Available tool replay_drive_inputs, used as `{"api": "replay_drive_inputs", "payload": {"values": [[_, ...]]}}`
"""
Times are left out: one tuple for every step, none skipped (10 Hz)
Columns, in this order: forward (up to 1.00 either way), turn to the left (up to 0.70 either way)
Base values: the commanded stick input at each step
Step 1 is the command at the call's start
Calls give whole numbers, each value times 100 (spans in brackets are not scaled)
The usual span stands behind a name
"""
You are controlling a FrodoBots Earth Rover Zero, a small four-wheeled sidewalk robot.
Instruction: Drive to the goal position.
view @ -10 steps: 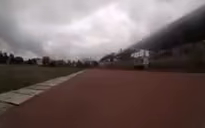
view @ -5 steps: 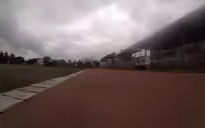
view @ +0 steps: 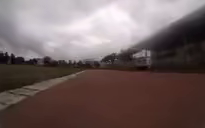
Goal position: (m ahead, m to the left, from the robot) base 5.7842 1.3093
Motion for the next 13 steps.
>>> {"api": "replay_drive_inputs", "payload": {"values": [[70, 0], [70, 0], [70, 0], [70, 0], [70, 0], [70, 2], [70, 0], [70, 0], [70, 0], [70, 9], [70, 0], [70, 0], [70, 0]]}}
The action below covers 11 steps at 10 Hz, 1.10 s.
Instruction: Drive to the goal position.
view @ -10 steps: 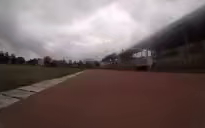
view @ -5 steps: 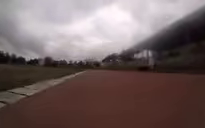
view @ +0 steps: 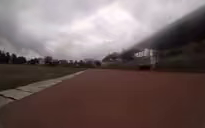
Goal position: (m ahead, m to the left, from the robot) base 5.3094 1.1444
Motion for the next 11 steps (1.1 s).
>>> {"api": "replay_drive_inputs", "payload": {"values": [[70, 0], [70, 0], [70, 0], [70, 0], [70, 0], [70, 0], [70, 0], [70, 0], [70, 0], [70, 6], [70, 11]]}}
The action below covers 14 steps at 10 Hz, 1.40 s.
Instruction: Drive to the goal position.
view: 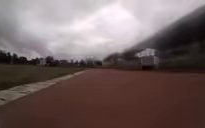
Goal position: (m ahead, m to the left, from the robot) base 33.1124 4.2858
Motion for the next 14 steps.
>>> {"api": "replay_drive_inputs", "payload": {"values": [[70, 4], [70, 0], [70, 0], [70, 0], [70, 11], [70, 3], [70, 0], [70, 1], [70, 8], [70, 15], [70, 29], [70, 0], [70, 0], [70, 0]]}}
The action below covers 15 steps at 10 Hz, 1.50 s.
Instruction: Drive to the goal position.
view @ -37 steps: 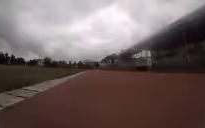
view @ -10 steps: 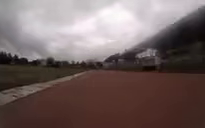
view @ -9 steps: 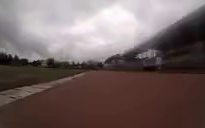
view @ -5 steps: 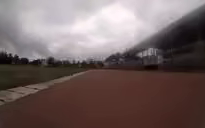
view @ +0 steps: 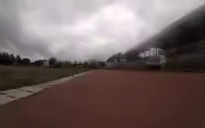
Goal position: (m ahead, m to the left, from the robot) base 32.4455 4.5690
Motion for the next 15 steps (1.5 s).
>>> {"api": "replay_drive_inputs", "payload": {"values": [[70, 0], [70, 0], [70, 0], [70, 0], [70, 0], [70, 0], [70, 0], [70, 0], [70, 0], [70, 0], [70, 0], [70, 0], [70, 0], [70, 0], [70, 10]]}}
